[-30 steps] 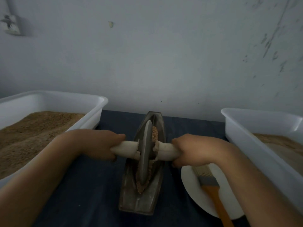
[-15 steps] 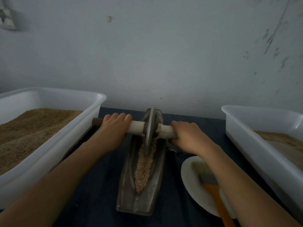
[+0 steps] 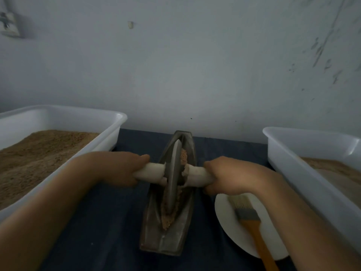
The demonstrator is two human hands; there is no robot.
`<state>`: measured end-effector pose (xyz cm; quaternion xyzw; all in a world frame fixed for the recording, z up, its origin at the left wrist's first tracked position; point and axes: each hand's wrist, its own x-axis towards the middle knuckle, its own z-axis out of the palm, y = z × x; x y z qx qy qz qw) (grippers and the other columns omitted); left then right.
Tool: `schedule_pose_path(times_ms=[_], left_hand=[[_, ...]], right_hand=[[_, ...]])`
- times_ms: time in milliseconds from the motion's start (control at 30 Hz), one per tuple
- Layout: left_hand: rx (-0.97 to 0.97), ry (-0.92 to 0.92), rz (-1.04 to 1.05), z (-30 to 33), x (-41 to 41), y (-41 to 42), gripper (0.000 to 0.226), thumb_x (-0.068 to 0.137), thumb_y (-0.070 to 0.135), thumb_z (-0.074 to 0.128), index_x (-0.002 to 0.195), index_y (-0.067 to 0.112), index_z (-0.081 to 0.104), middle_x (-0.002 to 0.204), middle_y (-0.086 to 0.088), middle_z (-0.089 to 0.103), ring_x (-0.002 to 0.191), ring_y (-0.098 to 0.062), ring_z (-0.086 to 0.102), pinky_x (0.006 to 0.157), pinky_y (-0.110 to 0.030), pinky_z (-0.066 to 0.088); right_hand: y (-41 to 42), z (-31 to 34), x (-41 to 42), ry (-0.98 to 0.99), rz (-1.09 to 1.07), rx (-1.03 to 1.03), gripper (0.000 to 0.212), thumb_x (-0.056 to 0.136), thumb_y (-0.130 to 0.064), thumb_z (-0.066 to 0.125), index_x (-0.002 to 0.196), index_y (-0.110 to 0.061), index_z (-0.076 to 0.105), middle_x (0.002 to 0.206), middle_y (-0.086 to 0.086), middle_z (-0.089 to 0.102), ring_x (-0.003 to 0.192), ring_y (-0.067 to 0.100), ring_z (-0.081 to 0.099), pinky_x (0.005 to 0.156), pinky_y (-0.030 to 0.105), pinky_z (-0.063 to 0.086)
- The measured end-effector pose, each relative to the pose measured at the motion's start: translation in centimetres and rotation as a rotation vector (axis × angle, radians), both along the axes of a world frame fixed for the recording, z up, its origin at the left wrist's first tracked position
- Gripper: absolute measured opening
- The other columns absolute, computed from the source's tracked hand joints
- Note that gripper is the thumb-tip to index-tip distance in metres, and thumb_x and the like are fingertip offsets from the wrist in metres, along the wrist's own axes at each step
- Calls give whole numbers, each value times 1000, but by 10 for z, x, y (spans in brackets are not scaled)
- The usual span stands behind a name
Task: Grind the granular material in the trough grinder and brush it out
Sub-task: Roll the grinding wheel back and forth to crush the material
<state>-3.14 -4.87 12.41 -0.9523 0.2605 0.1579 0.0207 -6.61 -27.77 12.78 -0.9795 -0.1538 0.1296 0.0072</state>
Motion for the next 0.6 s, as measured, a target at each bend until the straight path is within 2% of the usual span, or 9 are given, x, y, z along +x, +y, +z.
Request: schedule_pose_path(times_ms=[100, 167, 233, 300, 367, 467, 533, 600], left_hand=[[10, 87, -1, 7, -6, 4, 28, 92, 25, 55, 110, 26, 33, 96, 8, 48, 87, -8, 50, 80, -24, 41], [-13, 90, 12, 3, -4, 5, 28, 92, 24, 54, 110, 27, 32, 91, 12, 45, 81, -5, 47, 75, -21, 39], [-39, 55, 29, -1, 1, 2, 29, 93, 23, 54, 111, 26, 33, 93, 11, 46, 83, -4, 47, 77, -20, 39], [-50, -48, 32, -8, 8, -1, 27, 93, 22, 54, 110, 25, 34, 106, 5, 50, 89, -8, 47, 83, -23, 39], [-56, -234, 33, -19, 19, -5, 24, 92, 22, 53, 104, 25, 32, 115, 1, 50, 95, -12, 48, 86, -26, 36], [-76, -555, 50, -38, 37, -11, 28, 91, 23, 51, 114, 20, 36, 121, 0, 47, 110, -19, 47, 93, -31, 34], [-114, -667, 66, -47, 46, -13, 31, 89, 23, 51, 117, 20, 37, 120, 1, 46, 109, -19, 46, 91, -31, 33], [-166, -704, 75, -51, 50, -13, 31, 88, 23, 52, 116, 20, 39, 118, 1, 46, 107, -19, 45, 89, -31, 32]], right_hand=[[1, 4, -6, 28, 28, -32, 28, 87, -27, 61, 103, -5, 61, 85, 3, 54, 68, 11, 48, 50, 21, 32], [2, 3, -3, 3, 21, -26, 26, 87, -27, 61, 103, -6, 60, 86, 3, 55, 73, 14, 51, 51, 23, 33], [1, -2, 4, -52, 13, -16, 25, 87, -26, 60, 104, -8, 57, 88, 2, 54, 77, 15, 53, 54, 24, 35], [-3, -10, 15, -125, 1, -7, 25, 87, -27, 60, 105, -11, 54, 94, 3, 56, 83, 17, 55, 59, 27, 37], [-8, -20, 27, -226, -10, 2, 24, 87, -28, 58, 102, -11, 50, 99, 5, 57, 87, 20, 56, 63, 29, 35], [-14, -35, 41, -431, -18, 7, 23, 87, -30, 55, 101, -14, 48, 103, 5, 57, 91, 24, 55, 67, 31, 30], [-14, -43, 48, -595, -13, -24, 24, 87, -29, 55, 106, -15, 49, 107, 4, 58, 96, 24, 54, 70, 32, 26], [-12, -47, 51, -701, -21, -64, 25, 87, -26, 55, 109, -15, 48, 109, 4, 57, 99, 24, 52, 70, 32, 21]])
